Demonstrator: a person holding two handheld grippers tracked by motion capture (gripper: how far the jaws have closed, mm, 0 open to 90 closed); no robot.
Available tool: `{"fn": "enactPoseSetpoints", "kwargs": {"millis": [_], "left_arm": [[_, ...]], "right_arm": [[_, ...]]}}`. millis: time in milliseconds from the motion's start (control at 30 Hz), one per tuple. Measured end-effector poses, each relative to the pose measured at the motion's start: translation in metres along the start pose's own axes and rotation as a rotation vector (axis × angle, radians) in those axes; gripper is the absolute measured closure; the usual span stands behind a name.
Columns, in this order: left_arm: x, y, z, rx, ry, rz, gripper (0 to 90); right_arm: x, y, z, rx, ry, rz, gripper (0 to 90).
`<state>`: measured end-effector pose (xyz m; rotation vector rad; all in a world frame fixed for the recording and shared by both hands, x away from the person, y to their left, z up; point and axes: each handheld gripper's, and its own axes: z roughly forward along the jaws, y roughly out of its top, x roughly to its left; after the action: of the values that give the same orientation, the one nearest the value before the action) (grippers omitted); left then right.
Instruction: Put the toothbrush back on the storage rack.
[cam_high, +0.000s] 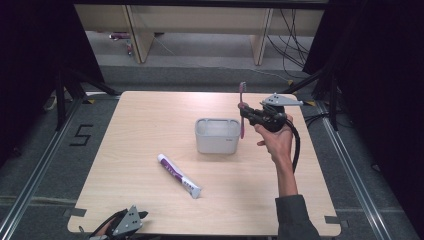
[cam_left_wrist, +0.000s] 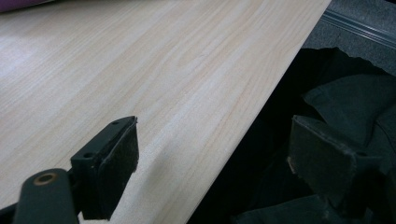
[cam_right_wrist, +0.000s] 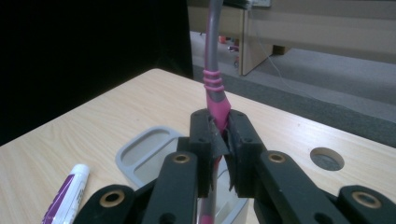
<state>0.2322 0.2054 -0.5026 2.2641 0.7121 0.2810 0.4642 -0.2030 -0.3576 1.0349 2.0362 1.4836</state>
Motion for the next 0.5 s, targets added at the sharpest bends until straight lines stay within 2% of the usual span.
{"fn": "enactPoseSetpoints", "kwargs": {"millis": [100,200,233,267,300,400,500], "left_arm": [[0.0,0.0,0.0,-0.002,-0.001,-0.004,15.9],[0.0,0.0,0.0,-0.001,-0.002,-0.002,15.9],[0.001,0.0,0.0,0.009,0.005,0.009,15.9],[0.001,0.0,0.0,0.011,0.007,0.013,15.9],[0.001,0.0,0.0,0.011,0.007,0.013,15.9],[0.0,0.0,0.0,0.005,0.003,-0.009,15.9],[0.002,0.0,0.0,0.014,0.007,0.015,15.9]], "right_arm": [[0.0,0.004,0.001,0.008,0.01,0.02,81.6],[-0.001,0.006,0.002,-0.009,-0.007,0.002,81.6],[0.0,0.008,0.003,-0.013,-0.007,0.026,81.6],[-0.002,0.009,0.003,-0.011,-0.009,0.014,81.6],[-0.002,0.01,0.004,-0.011,-0.003,0.025,81.6],[-0.002,0.01,0.006,-0.017,-0.007,0.045,81.7],[-0.004,0.009,0.011,-0.017,-0.014,0.04,81.7]]}}
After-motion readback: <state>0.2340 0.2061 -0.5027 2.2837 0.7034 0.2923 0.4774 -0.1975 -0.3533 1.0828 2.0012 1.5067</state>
